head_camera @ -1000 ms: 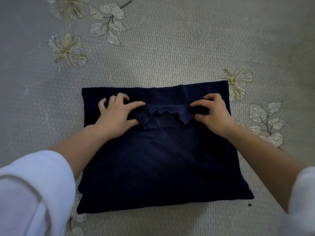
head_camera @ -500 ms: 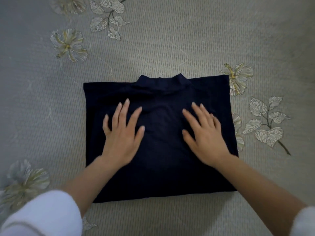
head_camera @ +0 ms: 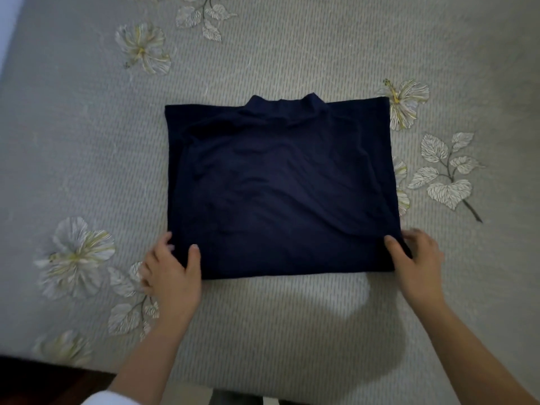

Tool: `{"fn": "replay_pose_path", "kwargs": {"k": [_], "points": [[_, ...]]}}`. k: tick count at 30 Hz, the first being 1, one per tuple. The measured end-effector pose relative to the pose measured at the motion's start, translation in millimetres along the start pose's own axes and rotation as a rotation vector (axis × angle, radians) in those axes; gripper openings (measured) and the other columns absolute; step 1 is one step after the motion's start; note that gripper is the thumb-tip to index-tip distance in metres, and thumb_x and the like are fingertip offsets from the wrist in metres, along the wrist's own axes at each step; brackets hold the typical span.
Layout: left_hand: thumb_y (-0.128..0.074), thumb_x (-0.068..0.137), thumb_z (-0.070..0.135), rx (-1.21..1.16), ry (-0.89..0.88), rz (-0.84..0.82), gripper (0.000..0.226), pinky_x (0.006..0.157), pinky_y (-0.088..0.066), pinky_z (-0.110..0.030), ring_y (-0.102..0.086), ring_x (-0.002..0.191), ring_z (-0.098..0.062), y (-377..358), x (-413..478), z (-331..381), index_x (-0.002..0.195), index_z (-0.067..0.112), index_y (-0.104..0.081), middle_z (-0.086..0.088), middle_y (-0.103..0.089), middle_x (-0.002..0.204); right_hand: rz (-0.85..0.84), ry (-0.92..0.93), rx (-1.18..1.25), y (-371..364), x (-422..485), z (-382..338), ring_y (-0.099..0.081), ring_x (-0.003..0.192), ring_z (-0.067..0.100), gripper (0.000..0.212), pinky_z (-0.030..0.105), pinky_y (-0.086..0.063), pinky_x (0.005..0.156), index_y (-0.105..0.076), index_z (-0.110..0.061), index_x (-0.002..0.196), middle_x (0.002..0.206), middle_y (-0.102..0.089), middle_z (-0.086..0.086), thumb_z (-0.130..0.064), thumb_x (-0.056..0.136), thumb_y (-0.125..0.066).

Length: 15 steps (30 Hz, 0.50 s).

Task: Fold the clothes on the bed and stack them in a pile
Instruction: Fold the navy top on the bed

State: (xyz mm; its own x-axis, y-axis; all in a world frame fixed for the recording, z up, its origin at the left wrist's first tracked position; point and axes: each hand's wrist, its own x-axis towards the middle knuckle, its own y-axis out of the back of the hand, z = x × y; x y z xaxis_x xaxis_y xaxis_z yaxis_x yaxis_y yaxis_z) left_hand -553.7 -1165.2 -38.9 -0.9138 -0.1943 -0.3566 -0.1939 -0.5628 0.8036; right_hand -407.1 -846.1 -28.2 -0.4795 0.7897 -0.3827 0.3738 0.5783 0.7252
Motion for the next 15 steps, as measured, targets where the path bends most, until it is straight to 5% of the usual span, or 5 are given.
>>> {"fn": "replay_pose_path", "kwargs": {"k": [5,8,10,12,15], "points": [[-0.054,0.092,0.046,-0.182,0.192,-0.034,0.025,0.100,-0.037,-0.057,-0.057,0.106,-0.029,7,-15,-16,0.098,0.022,-0.053,-0.002,-0.060,0.098,-0.086,-0.143,0.053,9,-7,12,-0.043,0.117,0.020,0.026,0.038,-0.040,0.100,-0.064,-0.010,0.092,0.126,-0.044,0.005,-0.035,0.087,-0.068],[-0.052,0.091,0.051,-0.104,0.131,-0.076,0.032,0.097,-0.040,-0.056,-0.058,0.101,-0.026,13,-14,-22,0.093,0.020,-0.059,0.000,-0.062,0.096,-0.108,-0.196,0.124,13,-6,12,-0.047,0.081,0.023,0.038,0.029,-0.040,0.064,-0.055,-0.002,0.064,0.084,-0.050,0.008,-0.031,0.085,-0.069],[-0.049,0.092,0.052,-0.032,0.096,-0.122,0.037,0.095,-0.041,-0.058,-0.055,0.106,-0.031,17,-9,-27,0.094,0.017,-0.062,-0.005,-0.063,0.100,-0.151,-0.253,0.203,16,-5,12,-0.052,0.070,0.023,0.037,0.028,-0.038,0.058,-0.061,0.007,0.077,0.073,-0.056,0.008,-0.028,0.086,-0.068],[-0.047,0.094,0.048,-0.075,0.055,-0.119,0.032,0.094,-0.042,-0.057,-0.054,0.106,-0.032,21,-7,-30,0.095,0.019,-0.059,-0.007,-0.062,0.102,-0.221,-0.319,0.296,19,-8,15,-0.061,0.079,0.019,0.026,0.030,-0.045,0.068,-0.067,-0.001,0.090,0.084,-0.068,0.003,-0.026,0.087,-0.068],[-0.044,0.098,0.042,-0.217,-0.054,-0.051,0.024,0.075,-0.047,-0.040,-0.056,0.081,-0.021,28,-15,-28,0.094,0.020,-0.054,-0.004,-0.060,0.086,-0.261,-0.337,0.352,23,-10,21,-0.062,0.083,0.017,0.017,0.030,-0.043,0.072,-0.068,-0.008,0.088,0.088,-0.069,-0.001,-0.025,0.087,-0.068]]}}
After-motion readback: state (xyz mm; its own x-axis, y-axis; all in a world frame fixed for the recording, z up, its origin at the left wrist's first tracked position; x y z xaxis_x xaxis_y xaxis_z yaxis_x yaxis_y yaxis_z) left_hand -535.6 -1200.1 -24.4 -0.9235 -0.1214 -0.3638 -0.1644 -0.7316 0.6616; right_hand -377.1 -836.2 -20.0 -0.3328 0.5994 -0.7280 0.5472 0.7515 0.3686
